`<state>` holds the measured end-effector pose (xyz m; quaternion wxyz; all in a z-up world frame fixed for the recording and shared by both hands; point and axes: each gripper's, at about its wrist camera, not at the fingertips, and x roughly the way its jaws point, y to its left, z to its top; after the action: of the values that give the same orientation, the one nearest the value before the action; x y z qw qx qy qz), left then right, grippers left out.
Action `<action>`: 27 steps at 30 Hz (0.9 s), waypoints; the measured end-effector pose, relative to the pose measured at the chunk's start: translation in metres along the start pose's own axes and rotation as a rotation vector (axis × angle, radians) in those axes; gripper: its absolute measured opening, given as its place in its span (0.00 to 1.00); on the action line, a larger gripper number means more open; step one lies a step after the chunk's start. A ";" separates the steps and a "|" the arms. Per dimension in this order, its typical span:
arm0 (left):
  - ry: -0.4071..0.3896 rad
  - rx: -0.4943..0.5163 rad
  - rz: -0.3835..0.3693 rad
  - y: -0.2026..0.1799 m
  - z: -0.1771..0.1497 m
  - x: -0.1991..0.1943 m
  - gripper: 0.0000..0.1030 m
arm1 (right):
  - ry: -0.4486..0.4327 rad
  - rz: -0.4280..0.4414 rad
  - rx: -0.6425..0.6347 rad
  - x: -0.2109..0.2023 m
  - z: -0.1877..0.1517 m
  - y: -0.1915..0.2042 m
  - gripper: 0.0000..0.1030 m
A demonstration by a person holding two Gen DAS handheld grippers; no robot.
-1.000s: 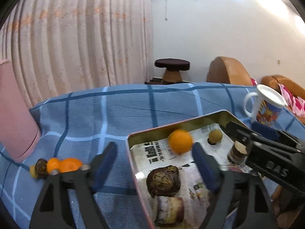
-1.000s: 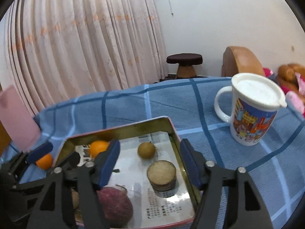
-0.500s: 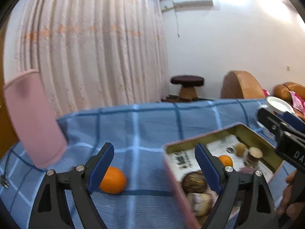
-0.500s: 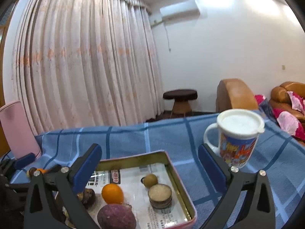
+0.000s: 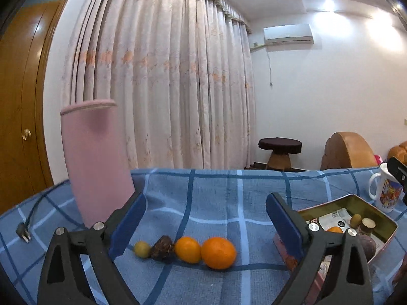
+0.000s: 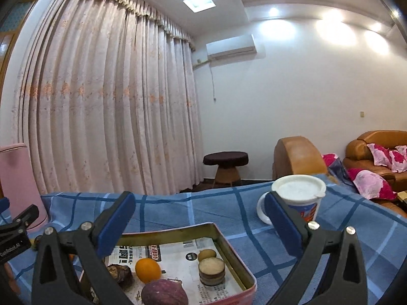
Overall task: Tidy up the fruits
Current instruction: 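Move both grippers back toward the remaining fruits on the cloth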
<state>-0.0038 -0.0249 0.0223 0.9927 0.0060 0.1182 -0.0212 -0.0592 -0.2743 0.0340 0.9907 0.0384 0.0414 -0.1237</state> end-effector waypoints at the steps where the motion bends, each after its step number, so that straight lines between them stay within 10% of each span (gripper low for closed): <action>1: 0.020 -0.003 -0.005 0.000 -0.001 0.003 0.94 | -0.010 -0.004 0.002 -0.003 0.000 0.000 1.00; 11: 0.208 0.053 0.008 -0.008 -0.011 0.018 0.94 | -0.066 -0.024 -0.025 -0.022 -0.001 0.011 1.00; 19: 0.406 -0.048 -0.308 0.007 -0.029 0.031 0.94 | 0.020 0.039 0.001 -0.015 -0.003 0.014 1.00; 23: 0.527 -0.054 -0.252 0.009 -0.040 0.039 0.94 | -0.004 0.031 -0.023 -0.022 -0.004 0.019 1.00; 27: 0.436 -0.096 -0.192 0.023 -0.030 0.025 0.94 | 0.023 -0.001 -0.055 -0.021 -0.006 0.028 1.00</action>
<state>0.0146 -0.0020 -0.0122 0.9363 -0.0479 0.3305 -0.1082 -0.0734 -0.2419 0.0321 0.9908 0.0124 0.0562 -0.1225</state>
